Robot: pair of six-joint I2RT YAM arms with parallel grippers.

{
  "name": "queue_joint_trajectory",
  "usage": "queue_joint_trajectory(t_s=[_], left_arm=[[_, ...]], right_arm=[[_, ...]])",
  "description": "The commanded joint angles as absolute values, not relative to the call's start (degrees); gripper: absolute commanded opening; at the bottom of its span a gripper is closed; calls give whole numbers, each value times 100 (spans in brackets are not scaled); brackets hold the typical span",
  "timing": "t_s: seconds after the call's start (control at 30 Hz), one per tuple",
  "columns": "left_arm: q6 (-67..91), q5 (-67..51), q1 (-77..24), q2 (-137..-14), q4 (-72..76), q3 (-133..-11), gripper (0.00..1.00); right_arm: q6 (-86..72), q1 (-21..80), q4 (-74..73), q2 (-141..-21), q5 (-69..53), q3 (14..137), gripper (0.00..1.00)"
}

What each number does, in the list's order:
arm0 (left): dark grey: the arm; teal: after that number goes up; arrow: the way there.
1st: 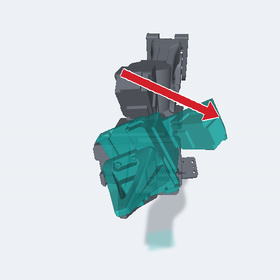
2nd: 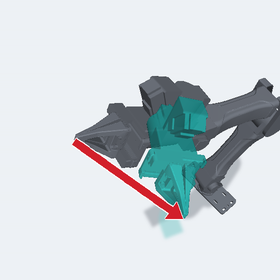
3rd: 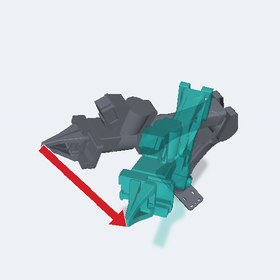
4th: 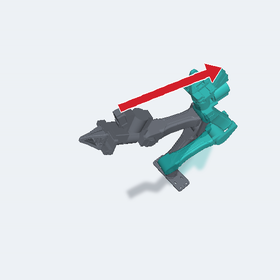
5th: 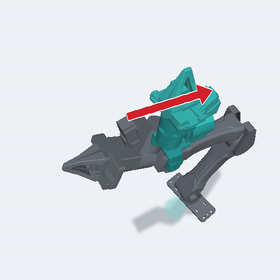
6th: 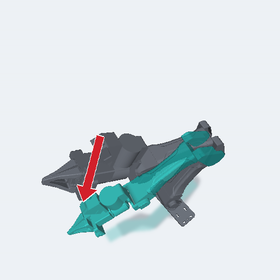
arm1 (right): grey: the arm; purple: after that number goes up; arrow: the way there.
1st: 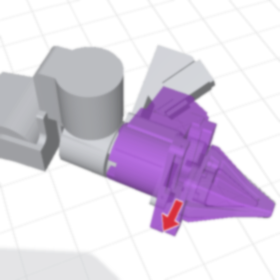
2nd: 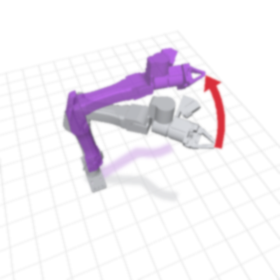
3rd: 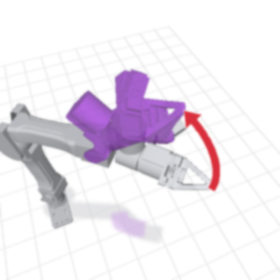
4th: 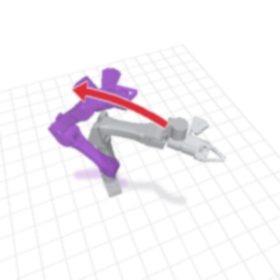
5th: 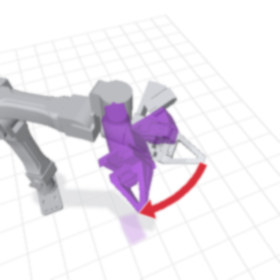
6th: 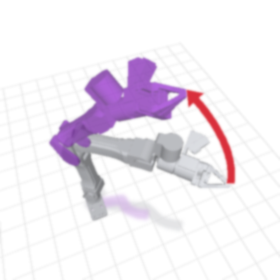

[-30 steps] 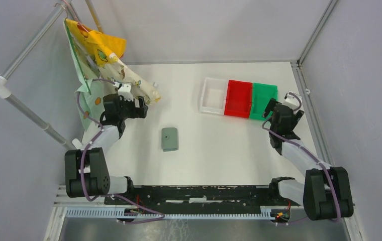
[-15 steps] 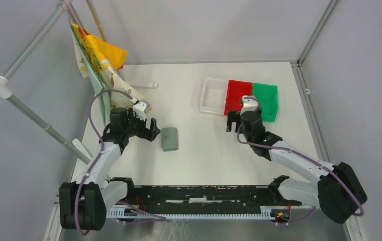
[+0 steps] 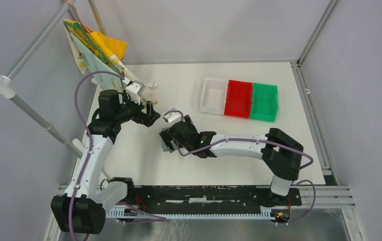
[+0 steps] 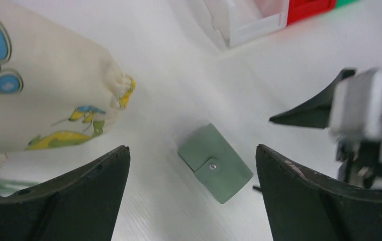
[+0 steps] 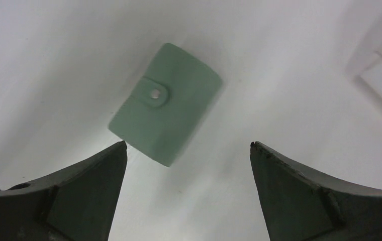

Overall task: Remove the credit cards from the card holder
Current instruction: Pick up the card holder from the center of the board.

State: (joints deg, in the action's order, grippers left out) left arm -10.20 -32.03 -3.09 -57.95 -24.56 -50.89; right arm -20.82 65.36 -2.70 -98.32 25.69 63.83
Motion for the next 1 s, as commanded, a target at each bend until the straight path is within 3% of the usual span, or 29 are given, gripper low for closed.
queue_joint_trajectory(t_s=[0.0, 0.47, 0.97], left_arm=[[-592, -3341, -318, -5594, -2790, -5449, 100], [-564, -3395, -341, -5449, -3028, -5872, 100], [-203, -2952, -931, -5613, -3211, -6569, 99]], right_arm=[[-2095, 6968, -713, -10566, 2827, 7331, 98], [-2304, 7110, -2020, -12141, 3629, 8967, 98], [-2641, 7092, -1157, -12050, 2667, 7891, 98]])
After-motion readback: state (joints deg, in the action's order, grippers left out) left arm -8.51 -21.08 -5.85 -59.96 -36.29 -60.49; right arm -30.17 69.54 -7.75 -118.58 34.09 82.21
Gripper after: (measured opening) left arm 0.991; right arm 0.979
